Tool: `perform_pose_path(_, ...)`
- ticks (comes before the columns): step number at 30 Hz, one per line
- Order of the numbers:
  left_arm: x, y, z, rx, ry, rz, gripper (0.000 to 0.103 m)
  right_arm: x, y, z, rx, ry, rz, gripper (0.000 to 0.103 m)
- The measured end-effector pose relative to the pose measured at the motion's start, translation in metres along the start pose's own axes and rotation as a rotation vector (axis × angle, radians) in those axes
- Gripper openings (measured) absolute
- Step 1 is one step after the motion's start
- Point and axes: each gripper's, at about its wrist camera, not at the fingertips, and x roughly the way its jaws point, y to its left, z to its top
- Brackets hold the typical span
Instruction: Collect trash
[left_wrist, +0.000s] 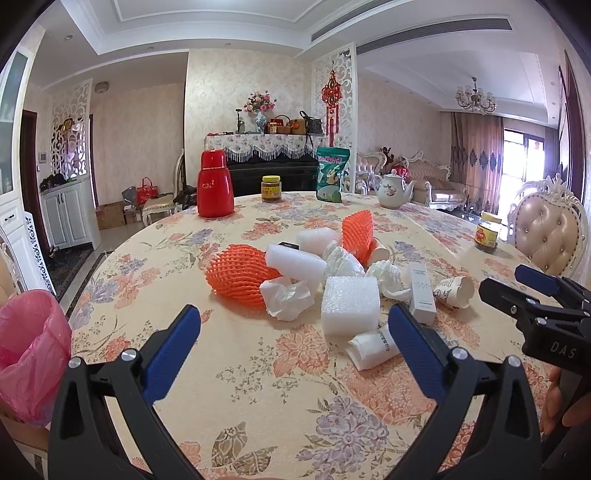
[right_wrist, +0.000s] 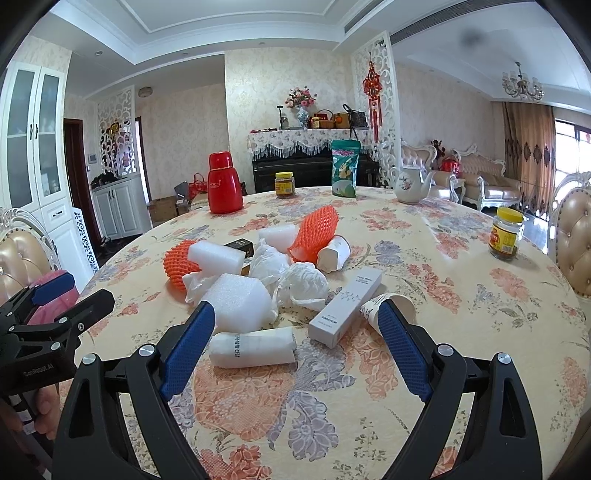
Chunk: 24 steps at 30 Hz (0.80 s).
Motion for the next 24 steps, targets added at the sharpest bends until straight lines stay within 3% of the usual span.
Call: perform_pose_path(24,-0.0014,0.0027,-0.0016,0.0,0.014,-0.003,0.098,0.0025,0.0025,0.0014,-0.014,0.0,-0.013,0.085)
